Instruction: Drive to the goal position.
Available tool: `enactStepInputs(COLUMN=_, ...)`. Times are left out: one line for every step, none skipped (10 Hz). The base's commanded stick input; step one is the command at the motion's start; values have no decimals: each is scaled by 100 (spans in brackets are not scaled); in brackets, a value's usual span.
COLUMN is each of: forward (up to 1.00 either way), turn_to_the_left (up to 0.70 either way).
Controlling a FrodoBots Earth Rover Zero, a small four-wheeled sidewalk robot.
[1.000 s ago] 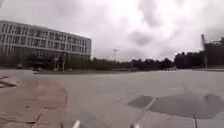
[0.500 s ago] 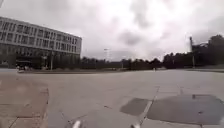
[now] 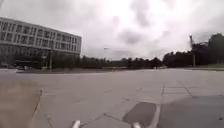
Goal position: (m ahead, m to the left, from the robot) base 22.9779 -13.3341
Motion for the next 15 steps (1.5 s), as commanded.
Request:
enactStepInputs(forward=70, turn_to_the_left=-1)
enactStepInputs(forward=70, turn_to_the_left=-3)
enactStepInputs(forward=70, turn_to_the_left=-28)
enactStepInputs(forward=70, turn_to_the_left=-34)
enactStepInputs(forward=70, turn_to_the_left=-34)
enactStepInputs(forward=70, turn_to_the_left=-34)
enactStepInputs(forward=70, turn_to_the_left=-34)
enactStepInputs(forward=70, turn_to_the_left=-27)
enactStepInputs(forward=70, turn_to_the_left=0)
enactStepInputs(forward=70, turn_to_the_left=0)
enactStepInputs(forward=70, turn_to_the_left=0)
enactStepInputs(forward=70, turn_to_the_left=0)
enactStepInputs(forward=70, turn_to_the_left=0)
enactStepInputs(forward=70, turn_to_the_left=0)
enactStepInputs(forward=70, turn_to_the_left=0)
